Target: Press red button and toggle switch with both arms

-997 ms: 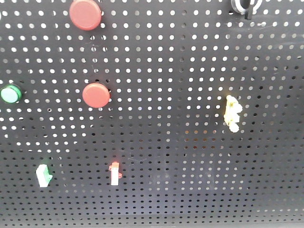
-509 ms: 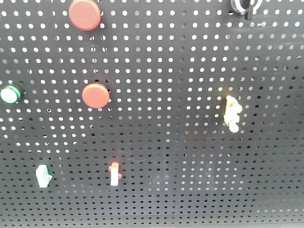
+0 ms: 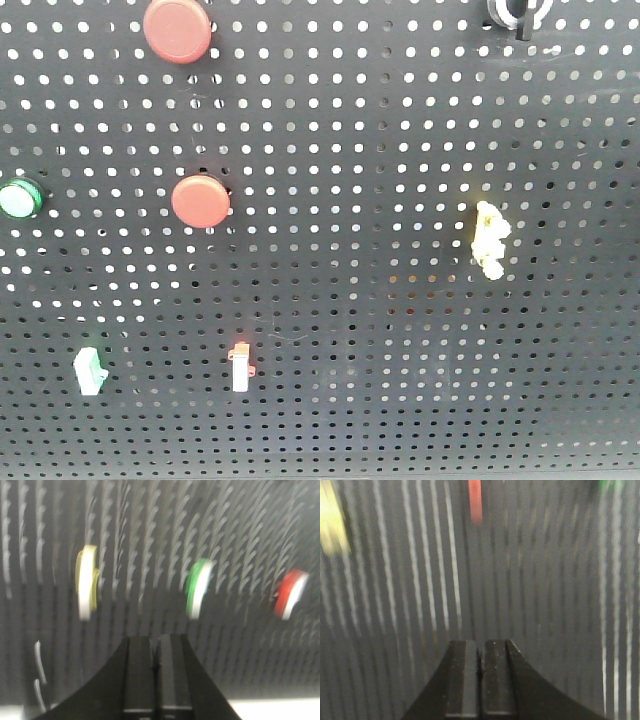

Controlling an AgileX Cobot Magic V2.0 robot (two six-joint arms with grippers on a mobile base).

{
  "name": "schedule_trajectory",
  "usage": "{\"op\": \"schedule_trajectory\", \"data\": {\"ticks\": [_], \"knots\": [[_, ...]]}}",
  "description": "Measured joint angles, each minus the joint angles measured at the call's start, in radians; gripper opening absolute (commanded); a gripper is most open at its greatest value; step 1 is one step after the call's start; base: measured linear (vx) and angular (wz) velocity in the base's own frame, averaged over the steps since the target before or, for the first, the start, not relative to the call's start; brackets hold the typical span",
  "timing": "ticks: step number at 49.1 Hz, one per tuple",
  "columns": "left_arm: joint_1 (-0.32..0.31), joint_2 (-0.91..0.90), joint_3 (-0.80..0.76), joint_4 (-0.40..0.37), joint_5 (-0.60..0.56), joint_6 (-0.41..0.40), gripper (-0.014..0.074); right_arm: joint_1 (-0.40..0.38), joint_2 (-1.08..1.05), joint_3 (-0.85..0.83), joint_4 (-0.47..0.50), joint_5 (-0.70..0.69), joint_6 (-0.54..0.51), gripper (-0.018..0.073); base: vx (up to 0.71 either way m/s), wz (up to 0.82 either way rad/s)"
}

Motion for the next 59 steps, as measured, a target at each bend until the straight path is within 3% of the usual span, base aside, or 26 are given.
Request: {"op": "schedule_trajectory", "data": {"ticks": [5, 15, 22, 30, 35, 38, 51, 56, 59], "knots": [[-0.002, 0.135, -0.220, 0.058, 0.066, 0.060, 0.0002, 0.000, 0.120, -0.209, 0.000, 0.069, -0.003, -0.0003, 0.00, 0.00], [-0.004, 0.483, -0.589, 0.069, 0.190, 0.128, 0.0002, 0.000, 0.406, -0.548, 0.000, 0.245, -0.004, -0.0003, 0.00, 0.00], [-0.007, 0.678, -0.765, 0.070, 0.237, 0.134, 0.0002, 0.000, 0.539, -0.663, 0.013, 0.314, -0.004, -0.0003, 0.00, 0.00], [-0.007, 0.763, -0.842, 0.028, 0.273, 0.128, 0.0002, 0.000, 0.602, -0.684, 0.022, 0.351, -0.003, -0.0003, 0.00, 0.00], [-0.009, 0.764, -0.867, -0.075, 0.287, 0.159, 0.0002, 0.000, 0.608, -0.684, 0.050, 0.370, -0.003, -0.0003, 0.00, 0.00], [-0.022, 0.762, -0.880, -0.168, 0.291, 0.231, 0.0002, 0.000, 0.608, -0.684, 0.070, 0.377, -0.003, -0.0003, 0.00, 0.00], [-0.151, 0.828, -0.953, -0.718, 0.295, 0.790, 0.0002, 0.000, 0.608, -0.684, 0.095, 0.381, -0.003, -0.0003, 0.00, 0.00], [-0.178, 0.902, -1.003, -0.835, 0.302, 0.898, 0.0002, 0.000, 0.608, -0.684, 0.095, 0.381, -0.003, -0.0003, 0.00, 0.00], [-0.193, 0.950, -1.047, -0.871, 0.310, 0.921, 0.0002, 0.000, 0.608, -0.684, 0.096, 0.381, -0.003, -0.0003, 0.00, 0.00]]}}
